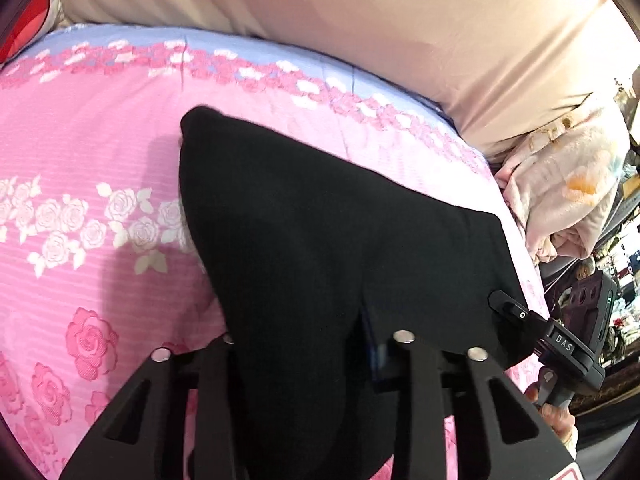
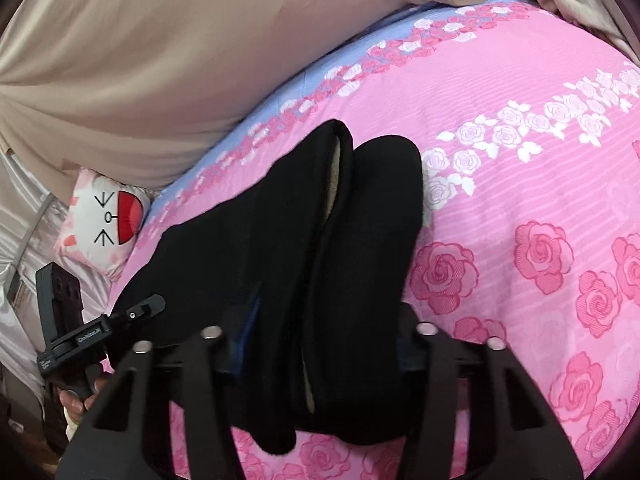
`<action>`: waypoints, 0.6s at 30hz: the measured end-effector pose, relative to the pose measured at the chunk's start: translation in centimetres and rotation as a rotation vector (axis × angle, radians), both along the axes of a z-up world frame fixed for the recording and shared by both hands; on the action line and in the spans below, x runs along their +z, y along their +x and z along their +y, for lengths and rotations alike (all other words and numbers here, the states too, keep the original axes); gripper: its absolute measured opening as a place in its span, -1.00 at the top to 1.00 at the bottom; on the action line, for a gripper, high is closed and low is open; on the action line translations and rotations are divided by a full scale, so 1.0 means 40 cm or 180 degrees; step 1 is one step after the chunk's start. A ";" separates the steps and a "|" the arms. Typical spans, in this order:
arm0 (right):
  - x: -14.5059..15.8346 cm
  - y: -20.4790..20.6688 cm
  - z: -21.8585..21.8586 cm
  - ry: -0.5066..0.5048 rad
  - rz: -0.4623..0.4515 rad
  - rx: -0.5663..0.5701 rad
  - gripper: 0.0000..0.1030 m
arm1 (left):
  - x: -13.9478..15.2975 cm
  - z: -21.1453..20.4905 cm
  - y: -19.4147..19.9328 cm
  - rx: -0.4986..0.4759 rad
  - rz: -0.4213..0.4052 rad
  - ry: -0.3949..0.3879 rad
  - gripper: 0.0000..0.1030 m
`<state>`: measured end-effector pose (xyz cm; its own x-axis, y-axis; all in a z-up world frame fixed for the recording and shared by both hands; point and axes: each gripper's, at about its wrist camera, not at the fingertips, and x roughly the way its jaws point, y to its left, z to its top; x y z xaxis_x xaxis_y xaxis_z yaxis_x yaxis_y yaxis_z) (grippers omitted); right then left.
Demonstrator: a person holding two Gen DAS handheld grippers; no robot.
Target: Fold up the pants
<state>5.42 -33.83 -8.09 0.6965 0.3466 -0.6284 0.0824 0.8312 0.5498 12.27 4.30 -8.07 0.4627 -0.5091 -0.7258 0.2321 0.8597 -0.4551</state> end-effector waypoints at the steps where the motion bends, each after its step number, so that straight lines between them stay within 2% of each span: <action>1: 0.008 -0.007 0.001 0.0020 -0.0025 0.0012 0.19 | 0.011 0.002 -0.006 -0.0009 -0.0020 -0.0010 0.53; 5: 0.048 -0.044 0.002 0.0198 -0.0111 0.0120 0.32 | 0.064 0.010 -0.032 -0.0120 -0.0009 -0.0205 0.59; 8: 0.054 -0.085 0.006 0.0323 -0.0023 0.0212 0.32 | 0.079 0.014 -0.062 -0.0208 0.0104 -0.0134 0.54; 10: 0.024 -0.097 0.005 0.0312 0.0096 0.0202 0.24 | 0.044 0.017 -0.067 -0.0220 0.0270 -0.0085 0.46; 11: -0.004 -0.094 -0.003 0.0384 0.0190 0.0197 0.11 | 0.022 0.020 -0.063 -0.0197 0.0337 -0.0090 0.33; 13: -0.041 -0.088 -0.023 0.0554 0.0296 0.0133 -0.33 | -0.019 0.034 -0.048 -0.0091 0.0473 -0.0116 0.00; 14: -0.038 -0.092 -0.029 0.0615 0.0162 0.0138 -0.37 | -0.032 0.040 -0.040 -0.0009 0.0535 -0.0115 -0.41; 16: -0.031 -0.087 -0.015 0.0685 0.0060 0.0284 -0.68 | -0.048 0.060 -0.034 0.0092 0.0578 -0.0304 -0.58; 17: -0.025 -0.080 0.006 0.0644 0.0001 0.0376 -0.91 | -0.049 0.057 -0.031 0.0061 0.0572 -0.0356 -0.70; 18: -0.026 -0.072 0.023 0.0501 0.0050 0.0344 -0.91 | -0.049 0.052 -0.032 0.0046 0.0562 -0.0371 -0.79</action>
